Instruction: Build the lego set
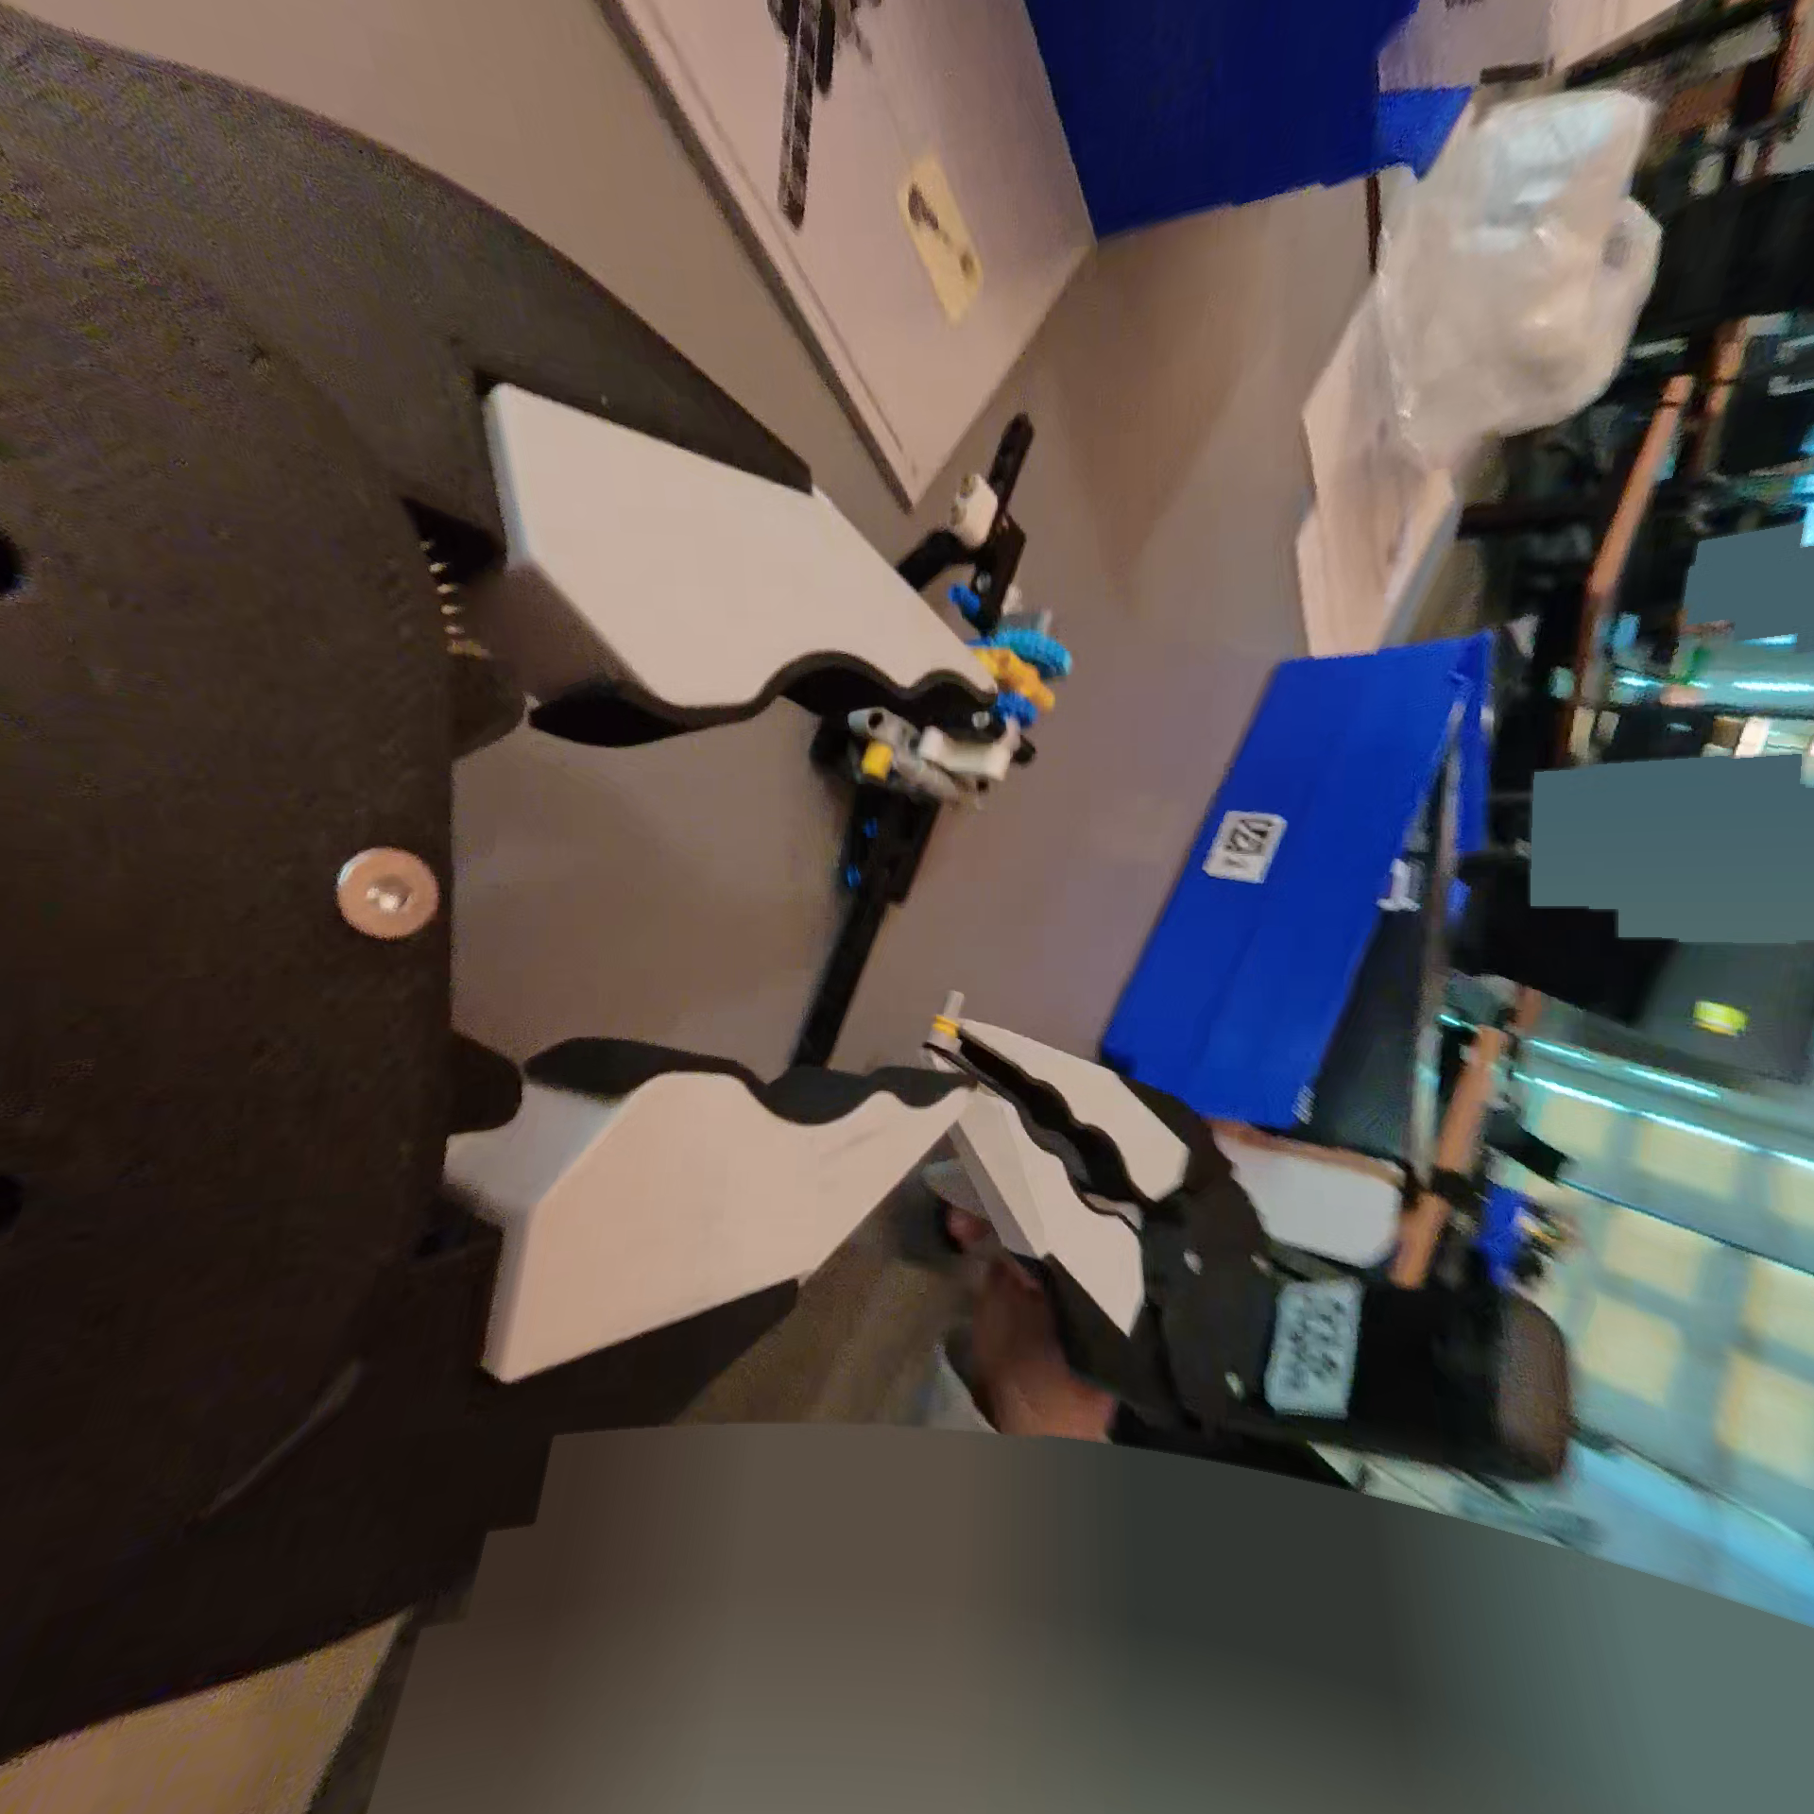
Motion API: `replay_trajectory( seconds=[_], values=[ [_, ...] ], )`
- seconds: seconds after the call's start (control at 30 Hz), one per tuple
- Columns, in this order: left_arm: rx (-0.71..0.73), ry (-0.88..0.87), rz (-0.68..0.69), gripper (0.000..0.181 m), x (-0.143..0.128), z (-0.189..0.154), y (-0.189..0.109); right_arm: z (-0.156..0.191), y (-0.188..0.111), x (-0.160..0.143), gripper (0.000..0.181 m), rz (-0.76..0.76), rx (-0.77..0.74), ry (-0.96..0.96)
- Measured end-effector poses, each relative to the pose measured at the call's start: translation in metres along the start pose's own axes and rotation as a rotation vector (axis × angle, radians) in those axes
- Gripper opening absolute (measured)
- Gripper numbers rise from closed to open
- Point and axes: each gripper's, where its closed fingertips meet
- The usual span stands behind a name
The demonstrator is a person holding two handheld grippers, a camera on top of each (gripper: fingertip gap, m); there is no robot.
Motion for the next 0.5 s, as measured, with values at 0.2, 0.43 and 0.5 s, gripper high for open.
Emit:
replay_trajectory(
  seconds=[0.2,0.43,0.5],
  values=[
    [0.092,0.162,0.228,0.078,-0.024,0.031,0.025,-0.031,0.015,-0.004,0.004,0.126,-0.002,-0.228],
    [0.079,0.142,0.258,0.046,-0.03,0.036,0.033,-0.05,0.023,-0.012,0.004,0.212,0.034,-0.375],
    [0.069,0.135,0.269,0.041,-0.032,0.036,0.034,-0.054,0.023,-0.008,0.004,0.196,0.034,-0.375]
  ],
)
Point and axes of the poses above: each gripper's, where its closed fingertips meet, y out along the fingers, x out of its top, z = x × y across the jaws, and after that the axes turned 3 degrees about y, right-handed
